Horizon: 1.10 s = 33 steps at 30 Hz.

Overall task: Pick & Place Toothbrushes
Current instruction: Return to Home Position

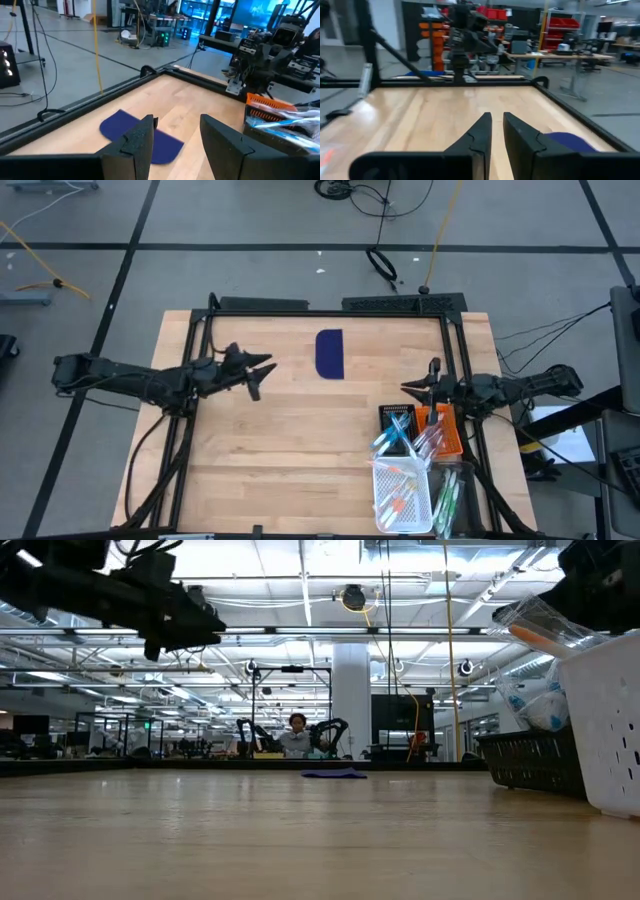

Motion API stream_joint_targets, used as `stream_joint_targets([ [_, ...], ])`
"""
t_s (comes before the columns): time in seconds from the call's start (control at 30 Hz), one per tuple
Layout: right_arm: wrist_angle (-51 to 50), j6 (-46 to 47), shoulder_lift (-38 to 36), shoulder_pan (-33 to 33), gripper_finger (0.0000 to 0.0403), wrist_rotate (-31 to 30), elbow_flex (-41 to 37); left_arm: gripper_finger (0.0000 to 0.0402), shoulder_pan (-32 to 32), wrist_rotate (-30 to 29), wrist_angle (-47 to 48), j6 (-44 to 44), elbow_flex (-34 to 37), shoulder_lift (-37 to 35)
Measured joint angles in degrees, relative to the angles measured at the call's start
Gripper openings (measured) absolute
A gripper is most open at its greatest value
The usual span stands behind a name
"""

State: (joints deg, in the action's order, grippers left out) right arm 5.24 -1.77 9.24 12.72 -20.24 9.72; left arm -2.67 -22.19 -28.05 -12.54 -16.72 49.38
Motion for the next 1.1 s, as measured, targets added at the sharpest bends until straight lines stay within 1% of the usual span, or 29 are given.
stream_joint_targets([
  [0.17,0.2,0.5,-2.3,-1.1,0.0038,3.9,-1.2,0.0161,1.8,-2.1,-0.2,-0.4,5.1,-5.3],
  [0.33,0.4,1.2,-4.3,-1.1,0.0038,3.8,-3.2,0.0161,3.3,-6.3,-1.7,-0.7,10.1,-8.4],
  [0.57,0.4,4.2,-4.8,-1.1,0.0038,3.7,-6.1,0.0161,4.8,-7.0,-6.1,-1.1,16.0,-10.6],
  [0.73,0.3,4.0,-4.8,-1.1,0.0039,3.2,-7.5,0.0161,5.4,-11.2,-4.8,-0.9,16.1,-10.4],
  [0.8,0.5,5.4,-4.8,-1.1,0.0039,2.1,-7.5,0.0161,5.4,-11.4,-3.8,-1.8,16.1,-10.4],
  [0.87,0.5,7.0,-4.8,-1.1,0.0041,2.4,-7.5,0.0161,5.4,-11.3,-3.9,-3.6,16.1,-10.4],
  [1.1,0.5,7.0,-4.7,-1.1,0.0043,2.4,-7.6,0.0161,5.4,-11.3,-3.9,-7.6,16.1,-10.4],
])
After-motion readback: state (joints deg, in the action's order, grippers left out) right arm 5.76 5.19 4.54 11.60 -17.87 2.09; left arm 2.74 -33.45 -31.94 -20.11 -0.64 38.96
